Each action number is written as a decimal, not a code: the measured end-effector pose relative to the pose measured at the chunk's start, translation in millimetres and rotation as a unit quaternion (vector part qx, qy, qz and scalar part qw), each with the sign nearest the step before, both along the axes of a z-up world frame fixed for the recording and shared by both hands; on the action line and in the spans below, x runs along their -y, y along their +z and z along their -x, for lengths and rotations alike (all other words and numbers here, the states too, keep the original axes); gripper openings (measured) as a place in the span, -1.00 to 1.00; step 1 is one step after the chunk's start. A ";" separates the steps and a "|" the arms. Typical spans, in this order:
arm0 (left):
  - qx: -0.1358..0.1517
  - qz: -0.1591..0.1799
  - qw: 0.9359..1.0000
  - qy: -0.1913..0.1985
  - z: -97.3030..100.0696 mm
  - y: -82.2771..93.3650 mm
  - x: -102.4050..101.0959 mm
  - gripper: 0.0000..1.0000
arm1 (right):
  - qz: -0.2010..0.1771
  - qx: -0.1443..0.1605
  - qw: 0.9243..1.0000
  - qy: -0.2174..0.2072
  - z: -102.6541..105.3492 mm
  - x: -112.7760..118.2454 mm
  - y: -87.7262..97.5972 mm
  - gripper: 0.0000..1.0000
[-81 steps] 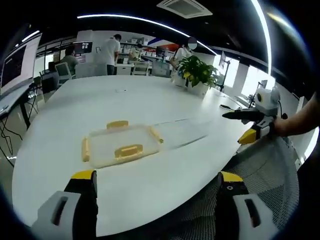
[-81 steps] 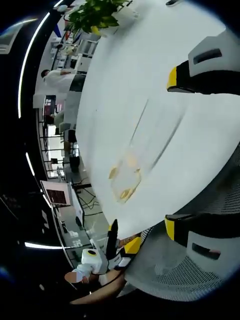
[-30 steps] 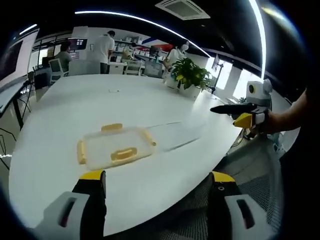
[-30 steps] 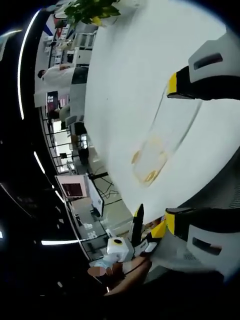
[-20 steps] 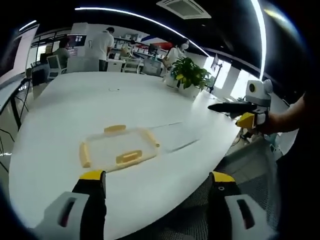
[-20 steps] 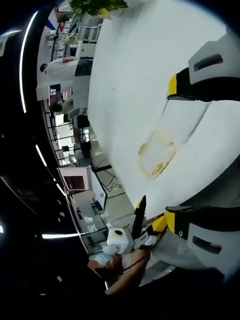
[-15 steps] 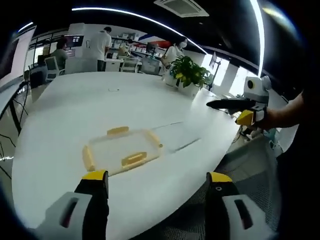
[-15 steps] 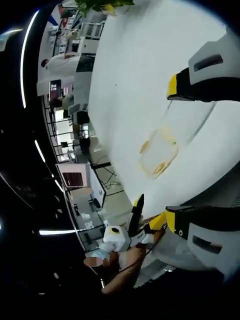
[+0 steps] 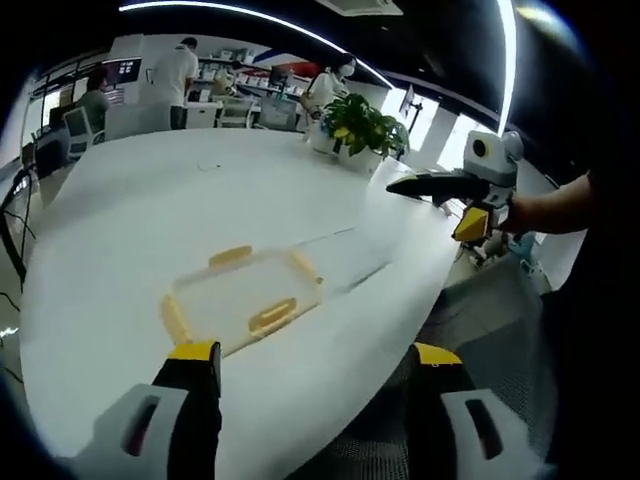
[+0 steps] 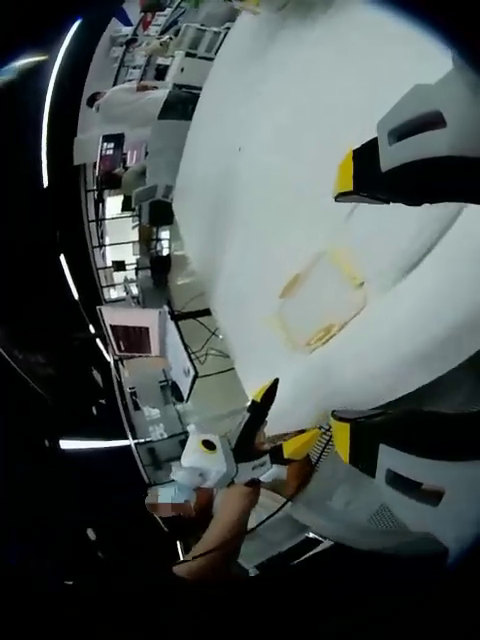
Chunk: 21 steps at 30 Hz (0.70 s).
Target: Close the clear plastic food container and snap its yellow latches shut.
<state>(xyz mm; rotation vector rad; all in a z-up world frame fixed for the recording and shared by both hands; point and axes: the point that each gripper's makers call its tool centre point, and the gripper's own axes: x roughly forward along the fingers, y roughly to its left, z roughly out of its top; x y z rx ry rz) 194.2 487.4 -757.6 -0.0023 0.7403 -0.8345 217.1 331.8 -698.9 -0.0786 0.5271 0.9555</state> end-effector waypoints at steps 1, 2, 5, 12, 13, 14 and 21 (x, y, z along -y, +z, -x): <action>-0.002 -0.002 1.000 -0.002 -1.3 -0.5 -1.2 0.46 | 0.000 -0.003 1.000 0.004 -0.9 -2.0 -0.5 0.65; -0.002 -0.005 1.000 -0.005 -4.0 -0.4 -2.6 0.46 | 0.003 -0.005 1.000 0.009 -2.2 -5.0 -1.8 0.64; 0.000 -0.013 1.000 -0.014 -10.5 0.4 -5.7 0.46 | 0.009 -0.001 1.000 0.018 -6.1 -10.6 -3.9 0.63; -0.003 -0.039 0.998 -0.044 -17.8 -6.3 -10.5 0.46 | 0.029 -0.014 0.998 0.053 -9.7 -23.8 -14.3 0.61; -0.003 -0.047 0.997 -0.053 -17.6 -7.8 -10.9 0.46 | 0.033 -0.010 0.998 0.056 -11.5 -25.4 -15.7 0.60; -0.003 -0.051 0.997 -0.058 -17.7 -8.5 -11.1 0.45 | 0.035 -0.009 0.998 0.058 -12.9 -26.3 -16.9 0.59; -0.007 -0.073 0.993 -0.092 -23.8 -13.7 -14.9 0.44 | 0.046 -0.012 0.997 0.069 -23.8 -34.5 -22.9 0.63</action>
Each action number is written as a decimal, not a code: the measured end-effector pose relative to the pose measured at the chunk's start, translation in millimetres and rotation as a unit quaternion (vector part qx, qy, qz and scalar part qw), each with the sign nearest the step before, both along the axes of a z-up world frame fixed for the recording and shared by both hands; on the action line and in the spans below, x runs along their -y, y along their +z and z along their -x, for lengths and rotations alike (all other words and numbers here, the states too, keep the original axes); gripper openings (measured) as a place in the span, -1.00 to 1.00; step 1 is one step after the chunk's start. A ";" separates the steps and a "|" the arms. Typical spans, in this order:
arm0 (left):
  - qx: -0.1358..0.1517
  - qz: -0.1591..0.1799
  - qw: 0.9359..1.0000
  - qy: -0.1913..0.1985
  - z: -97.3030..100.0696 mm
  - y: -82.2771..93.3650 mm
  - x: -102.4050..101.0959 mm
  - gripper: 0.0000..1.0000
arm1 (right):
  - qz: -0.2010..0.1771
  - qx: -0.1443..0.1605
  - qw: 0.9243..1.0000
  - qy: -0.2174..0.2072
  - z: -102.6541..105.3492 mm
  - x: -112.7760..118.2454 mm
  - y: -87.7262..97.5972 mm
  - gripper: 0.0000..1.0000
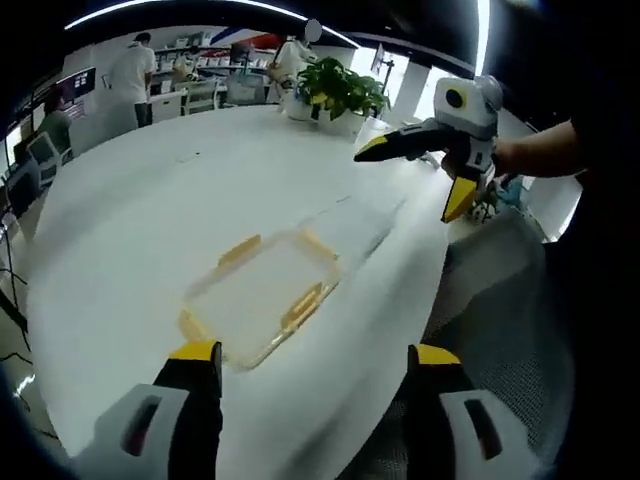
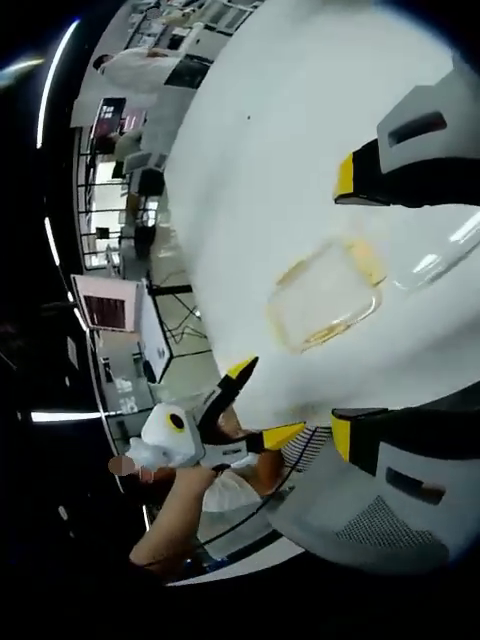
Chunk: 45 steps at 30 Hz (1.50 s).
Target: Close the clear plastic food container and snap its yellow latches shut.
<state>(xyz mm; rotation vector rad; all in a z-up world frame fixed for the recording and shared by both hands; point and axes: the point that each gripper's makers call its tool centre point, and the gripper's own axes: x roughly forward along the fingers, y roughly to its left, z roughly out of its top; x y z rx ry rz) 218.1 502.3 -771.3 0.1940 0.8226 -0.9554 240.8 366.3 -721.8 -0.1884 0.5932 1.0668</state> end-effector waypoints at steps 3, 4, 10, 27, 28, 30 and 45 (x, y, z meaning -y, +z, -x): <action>-0.001 -0.006 1.000 -0.004 -7.0 1.1 -3.2 0.44 | 0.009 -0.003 1.000 0.000 -6.7 -1.9 -6.5 0.61; -0.002 -0.006 1.000 -0.007 -8.6 1.4 -3.7 0.43 | 0.010 -0.007 1.000 0.001 -7.6 -2.9 -7.7 0.61; -0.015 -0.019 0.999 -0.022 -14.7 -4.5 -7.2 0.33 | 0.021 -0.012 1.000 0.016 -12.4 -10.0 -15.4 0.59; -0.029 -0.064 0.995 -0.070 -33.4 -25.2 -17.5 0.30 | 0.099 -0.026 0.992 0.076 -28.2 -20.9 -48.6 0.51; -0.029 -0.070 0.994 -0.074 -35.2 -28.0 -18.4 0.30 | 0.103 -0.027 0.991 0.079 -28.7 -21.4 -50.3 0.51; -0.027 -0.082 0.993 -0.084 -37.7 -32.8 -20.6 0.30 | 0.110 -0.026 0.990 0.085 -30.9 -22.8 -54.1 0.50; -0.016 -0.137 0.980 -0.146 -54.8 -49.0 -30.3 0.27 | 0.195 -0.024 0.971 0.138 -36.5 -17.8 -85.3 0.42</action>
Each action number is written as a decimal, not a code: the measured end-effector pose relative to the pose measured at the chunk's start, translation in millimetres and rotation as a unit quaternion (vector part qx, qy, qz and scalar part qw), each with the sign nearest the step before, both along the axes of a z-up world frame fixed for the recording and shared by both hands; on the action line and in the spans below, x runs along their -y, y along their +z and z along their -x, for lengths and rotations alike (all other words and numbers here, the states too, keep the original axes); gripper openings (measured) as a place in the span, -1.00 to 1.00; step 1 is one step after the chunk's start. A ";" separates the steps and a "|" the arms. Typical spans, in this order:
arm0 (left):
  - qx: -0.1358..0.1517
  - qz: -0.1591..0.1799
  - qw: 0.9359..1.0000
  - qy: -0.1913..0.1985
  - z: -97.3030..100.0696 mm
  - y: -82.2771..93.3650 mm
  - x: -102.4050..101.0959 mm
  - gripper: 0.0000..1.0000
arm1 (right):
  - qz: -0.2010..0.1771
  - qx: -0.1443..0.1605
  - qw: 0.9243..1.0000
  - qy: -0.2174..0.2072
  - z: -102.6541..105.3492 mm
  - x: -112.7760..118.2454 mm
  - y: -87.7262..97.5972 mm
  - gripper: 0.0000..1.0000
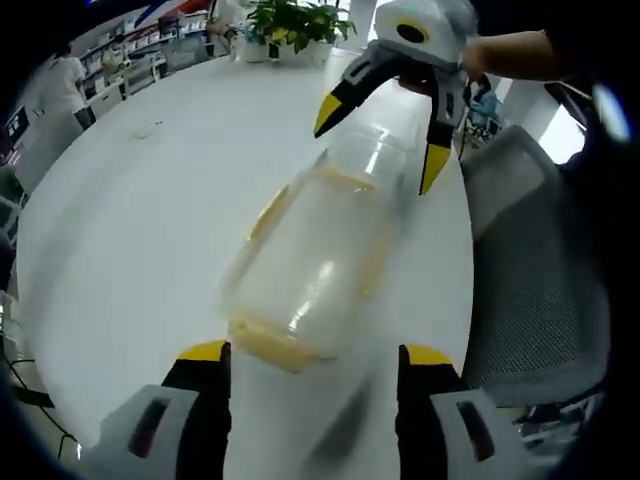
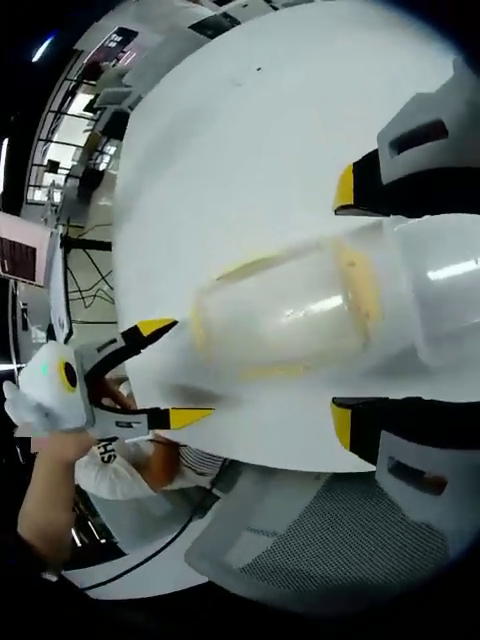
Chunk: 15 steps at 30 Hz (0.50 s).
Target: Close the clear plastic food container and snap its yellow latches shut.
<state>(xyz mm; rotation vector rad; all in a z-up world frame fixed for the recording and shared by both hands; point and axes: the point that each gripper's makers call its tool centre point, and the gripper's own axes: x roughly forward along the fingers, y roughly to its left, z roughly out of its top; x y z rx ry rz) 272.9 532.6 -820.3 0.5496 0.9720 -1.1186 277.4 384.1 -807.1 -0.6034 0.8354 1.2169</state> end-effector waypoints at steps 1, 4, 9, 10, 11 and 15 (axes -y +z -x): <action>0.000 -0.002 1.000 -0.004 -0.5 0.1 -0.1 0.26 | 0.006 0.001 1.000 0.004 0.3 1.1 -1.7 0.40; 0.002 -0.014 1.000 -0.017 -4.9 -4.3 -2.7 0.25 | 0.021 0.007 1.000 0.017 -0.4 2.9 -5.8 0.35; 0.008 -0.031 0.999 -0.044 -8.8 -10.3 -3.4 0.25 | 0.041 0.018 0.998 0.035 -6.4 1.8 -12.7 0.32; 0.013 -0.038 0.998 -0.054 -11.1 -11.7 -3.9 0.24 | 0.041 0.019 0.998 0.036 -6.8 1.2 -12.9 0.32; 0.013 -0.043 0.997 -0.060 -12.1 -13.0 -3.8 0.23 | 0.047 0.019 0.998 0.039 -7.8 0.5 -15.0 0.31; 0.017 -0.057 0.995 -0.075 -17.2 -16.8 -5.1 0.21 | 0.081 0.030 0.994 0.065 -11.4 2.7 -23.6 0.28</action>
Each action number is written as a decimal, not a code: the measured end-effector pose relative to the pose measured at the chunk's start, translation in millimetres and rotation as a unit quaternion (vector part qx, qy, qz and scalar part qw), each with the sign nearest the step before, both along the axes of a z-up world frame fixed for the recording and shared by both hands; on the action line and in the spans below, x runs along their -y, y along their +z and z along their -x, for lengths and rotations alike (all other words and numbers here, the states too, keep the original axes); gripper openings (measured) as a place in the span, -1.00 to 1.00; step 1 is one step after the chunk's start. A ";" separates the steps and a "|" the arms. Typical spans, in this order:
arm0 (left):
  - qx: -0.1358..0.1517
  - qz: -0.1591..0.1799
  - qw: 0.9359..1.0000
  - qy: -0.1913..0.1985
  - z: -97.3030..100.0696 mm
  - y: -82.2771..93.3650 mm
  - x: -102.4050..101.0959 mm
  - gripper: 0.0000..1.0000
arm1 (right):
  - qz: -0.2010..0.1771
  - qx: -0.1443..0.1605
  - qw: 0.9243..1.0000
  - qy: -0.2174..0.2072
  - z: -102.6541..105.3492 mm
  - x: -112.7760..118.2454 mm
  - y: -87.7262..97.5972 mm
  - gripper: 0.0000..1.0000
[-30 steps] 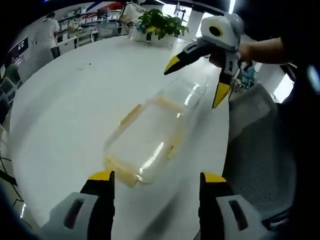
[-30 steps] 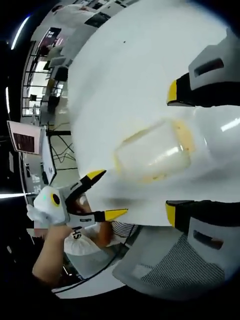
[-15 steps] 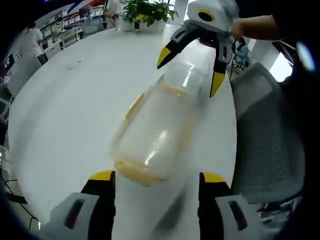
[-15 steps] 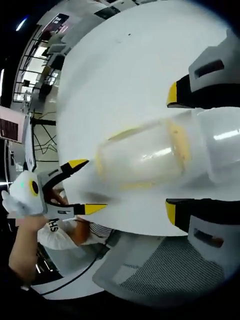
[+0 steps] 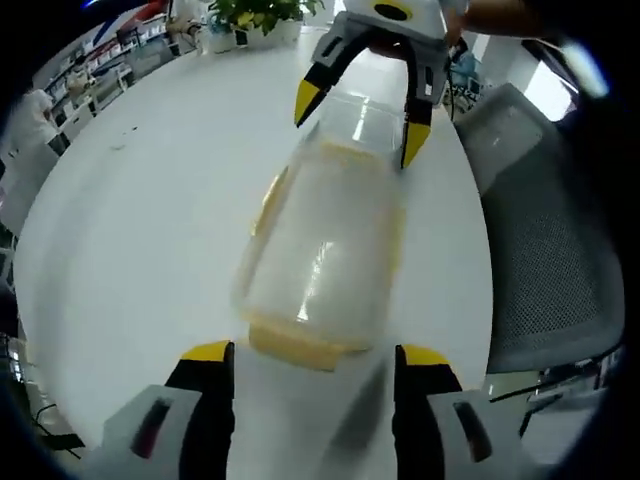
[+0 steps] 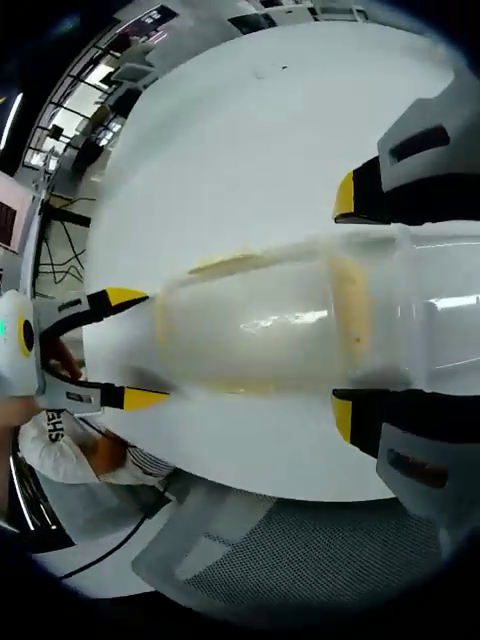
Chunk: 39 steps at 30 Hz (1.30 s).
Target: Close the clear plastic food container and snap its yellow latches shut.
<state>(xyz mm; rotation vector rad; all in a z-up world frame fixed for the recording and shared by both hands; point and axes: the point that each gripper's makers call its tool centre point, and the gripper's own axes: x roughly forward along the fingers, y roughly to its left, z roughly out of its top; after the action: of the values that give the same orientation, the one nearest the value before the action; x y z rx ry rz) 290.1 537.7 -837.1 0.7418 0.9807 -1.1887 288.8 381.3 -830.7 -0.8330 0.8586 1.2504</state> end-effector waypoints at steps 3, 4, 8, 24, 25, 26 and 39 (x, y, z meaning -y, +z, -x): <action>0.001 -0.003 1.000 -0.007 -2.3 -1.1 0.3 0.18 | 0.012 -0.003 1.000 0.002 -1.8 0.1 -3.6 0.26; 0.003 -0.007 1.000 -0.012 -3.6 -1.8 -0.9 0.17 | 0.018 -0.003 1.000 0.007 -1.7 0.9 -5.1 0.25; 0.011 -0.020 0.999 -0.029 -8.4 -4.0 -4.0 0.11 | 0.031 -0.011 0.999 0.006 -2.9 0.8 -6.9 0.19; 0.022 -0.044 0.995 -0.087 -11.0 -10.4 -1.3 -0.18 | 0.052 -0.038 0.998 0.023 -7.7 0.0 1.9 0.06; 0.022 -0.045 0.995 -0.087 -10.9 -10.3 -1.3 -0.18 | 0.058 -0.039 0.997 0.026 -9.3 2.8 1.2 0.06; 0.022 -0.044 0.995 -0.087 -11.1 -10.2 -1.0 -0.18 | 0.066 -0.036 0.997 0.029 -9.9 5.1 -1.6 0.06; 0.016 -0.048 0.994 -0.098 -12.7 -10.6 2.7 -0.30 | 0.114 -0.031 0.990 0.072 -3.9 3.3 -18.1 -0.25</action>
<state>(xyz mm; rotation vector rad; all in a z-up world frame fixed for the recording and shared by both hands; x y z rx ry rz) 302.9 535.0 -847.7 0.9481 0.9610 -1.3020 292.7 378.0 -848.8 -1.0570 1.0198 1.3257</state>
